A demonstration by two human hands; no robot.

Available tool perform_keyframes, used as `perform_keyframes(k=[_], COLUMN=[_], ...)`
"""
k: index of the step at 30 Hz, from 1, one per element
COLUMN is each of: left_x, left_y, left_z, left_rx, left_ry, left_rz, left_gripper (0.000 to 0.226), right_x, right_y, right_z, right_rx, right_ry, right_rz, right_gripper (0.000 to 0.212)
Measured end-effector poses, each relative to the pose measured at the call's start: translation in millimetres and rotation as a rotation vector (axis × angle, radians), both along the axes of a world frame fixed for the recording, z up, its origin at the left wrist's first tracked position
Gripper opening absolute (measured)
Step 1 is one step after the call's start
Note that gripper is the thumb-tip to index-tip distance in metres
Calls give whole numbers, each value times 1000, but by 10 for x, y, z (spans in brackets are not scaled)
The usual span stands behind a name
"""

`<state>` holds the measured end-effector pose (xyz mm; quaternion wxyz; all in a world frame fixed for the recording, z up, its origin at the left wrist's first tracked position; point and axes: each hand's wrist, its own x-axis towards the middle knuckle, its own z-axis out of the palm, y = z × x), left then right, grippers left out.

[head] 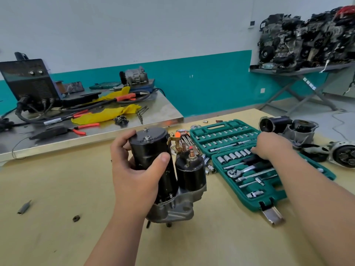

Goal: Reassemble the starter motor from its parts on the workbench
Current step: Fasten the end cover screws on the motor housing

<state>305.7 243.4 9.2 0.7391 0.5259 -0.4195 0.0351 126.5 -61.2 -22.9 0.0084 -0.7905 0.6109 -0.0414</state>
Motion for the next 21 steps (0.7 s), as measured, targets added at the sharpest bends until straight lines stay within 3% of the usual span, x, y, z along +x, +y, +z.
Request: perform_keyframes(k=[3,5,7,8,10,12,13,14,16,19,21], left_x=[-39,-66,-76,-76,-62,-40,-29,-18,13,88,176], left_y=[4,13,22,24,36,44,48,51,70,150,226], left_z=[15,22,20,19,15,-2,-5,-3,-14,-26,-21], left_rx=[3,0,7,16,21,7,9,17,34,29,21], left_ry=[-18,-37,-42,-39,-32,-31,-33,-38,-42,4,87], left_rz=[-36,-60,-79,-87,-96,-105,-108,-113,-115,-62,-35], left_gripper=[58,59,59,60,60,59,59,59,60,59,54], right_x=[123,179,152,109,41,46,79,125,261,528,687], right_y=[73,121,92,45,8,116,227,359,659,1140,1409], right_z=[-24,-42,-26,-17,41,120,170,219,263,170,26], right_rx=[-96,-144,-159,-154,-54,172,298,398,508,548,542], right_ry=[126,220,166,18,-528,-1234,-1505,-1660,-1655,-1286,-1138], right_rz=[-4,22,21,16,38,80,107,143,222,373,421], right_gripper=[13,16,16,20,31,23,16,11,13,24,25])
